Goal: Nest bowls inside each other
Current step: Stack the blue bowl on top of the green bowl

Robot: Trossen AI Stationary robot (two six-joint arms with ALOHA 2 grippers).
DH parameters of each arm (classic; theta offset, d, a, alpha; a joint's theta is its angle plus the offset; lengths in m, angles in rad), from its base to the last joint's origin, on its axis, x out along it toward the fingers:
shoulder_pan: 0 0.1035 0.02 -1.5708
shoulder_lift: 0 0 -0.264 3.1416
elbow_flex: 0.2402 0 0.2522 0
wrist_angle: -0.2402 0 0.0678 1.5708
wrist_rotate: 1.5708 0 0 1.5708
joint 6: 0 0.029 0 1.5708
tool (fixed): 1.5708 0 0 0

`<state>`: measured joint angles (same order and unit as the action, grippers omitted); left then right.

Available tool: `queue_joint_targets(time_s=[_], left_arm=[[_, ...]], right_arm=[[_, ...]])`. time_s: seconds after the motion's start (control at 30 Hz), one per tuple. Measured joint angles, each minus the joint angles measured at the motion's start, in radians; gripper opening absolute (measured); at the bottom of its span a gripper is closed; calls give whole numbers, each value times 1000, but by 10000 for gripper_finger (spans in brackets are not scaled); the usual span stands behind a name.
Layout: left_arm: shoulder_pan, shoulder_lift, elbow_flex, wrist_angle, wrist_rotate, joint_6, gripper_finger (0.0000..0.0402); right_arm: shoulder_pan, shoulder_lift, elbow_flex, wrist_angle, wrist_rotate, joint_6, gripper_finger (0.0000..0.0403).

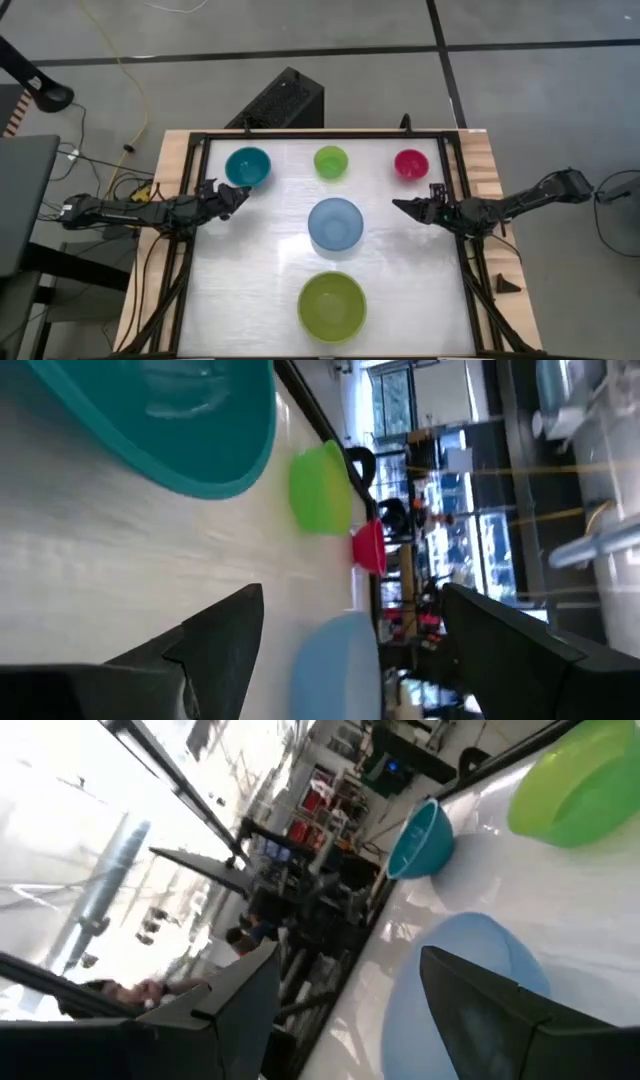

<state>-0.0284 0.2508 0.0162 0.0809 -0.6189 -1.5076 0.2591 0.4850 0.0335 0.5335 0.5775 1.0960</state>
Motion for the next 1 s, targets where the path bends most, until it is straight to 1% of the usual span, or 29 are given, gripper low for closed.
queue_joint_targets(time_s=[0.07, 0.13, 0.27, 0.33, 0.37, 0.43, 0.53, 0.6, 0.67, 0.77, 0.87, 1.0], left_arm=[[0, 0, -1, 83, 6, 20, 293], [0, 0, -1, 243, 38, 127, 293], [0, 0, 6, 596, 83, 386, 293], [0, 0, 36, 687, 99, 500, 293], [0, -1, 58, 700, 108, 545, 293], [0, 1, 108, 680, 131, 621, 293], [0, 17, 180, 631, 162, 718, 293], [0, 29, 214, 613, 168, 778, 293], [0, 41, 233, 609, 168, 817, 293], [0, 49, 238, 603, 168, 829, 293], [0, 50, 238, 576, 168, 793, 293], [0, 51, 238, 523, 170, 747, 293]], right_arm=[[-3, 0, 0, 48, 23, 28, 275], [-16, 0, 1, 157, 16, -28, 275], [-49, 0, 46, 392, -45, -280, 275], [-68, -1, 106, 407, -78, -390, 275], [-80, 2, 143, 392, -97, -430, 275], [-105, 27, 225, 310, -146, -475, 275], [-142, 101, 375, 88, -229, -492, 275], [-161, 183, 485, -77, -279, -505, 275], [-172, 279, 583, -235, -354, -550, 275], [-170, 429, 722, -426, -473, -630, 275], [-160, 577, 834, -641, -590, -720, 275], [-140, 727, 961, -842, -720, -849, 275]])
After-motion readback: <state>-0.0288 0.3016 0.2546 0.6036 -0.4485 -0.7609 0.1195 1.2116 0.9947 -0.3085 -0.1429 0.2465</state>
